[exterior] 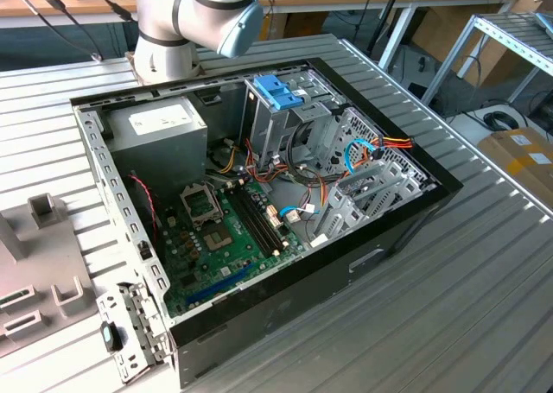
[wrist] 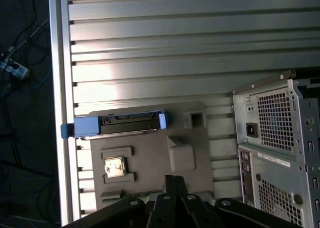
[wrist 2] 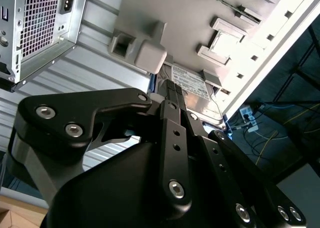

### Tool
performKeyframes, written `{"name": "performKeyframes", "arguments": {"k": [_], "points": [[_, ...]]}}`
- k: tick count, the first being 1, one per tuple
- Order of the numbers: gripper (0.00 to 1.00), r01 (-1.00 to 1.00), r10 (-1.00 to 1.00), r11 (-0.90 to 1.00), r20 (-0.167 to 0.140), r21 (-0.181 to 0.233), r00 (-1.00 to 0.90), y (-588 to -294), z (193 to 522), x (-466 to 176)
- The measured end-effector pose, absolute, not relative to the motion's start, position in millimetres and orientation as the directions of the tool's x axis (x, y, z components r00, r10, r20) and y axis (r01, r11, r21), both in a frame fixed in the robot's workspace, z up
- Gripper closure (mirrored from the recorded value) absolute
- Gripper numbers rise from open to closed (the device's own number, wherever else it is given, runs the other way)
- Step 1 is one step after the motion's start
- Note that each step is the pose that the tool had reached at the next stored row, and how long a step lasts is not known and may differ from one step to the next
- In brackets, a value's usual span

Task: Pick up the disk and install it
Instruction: 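Reach for the disk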

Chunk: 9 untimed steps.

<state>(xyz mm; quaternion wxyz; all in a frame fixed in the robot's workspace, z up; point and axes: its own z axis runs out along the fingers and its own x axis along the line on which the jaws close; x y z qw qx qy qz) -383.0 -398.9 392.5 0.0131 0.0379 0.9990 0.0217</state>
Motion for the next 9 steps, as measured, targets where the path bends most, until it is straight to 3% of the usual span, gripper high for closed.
{"name": "performKeyframes", "arguments": {"k": [9], "points": [[0.89,0.075,0.076,0.996,-0.024,0.044,-0.997,-399.0,392.4,-387.2]]}}
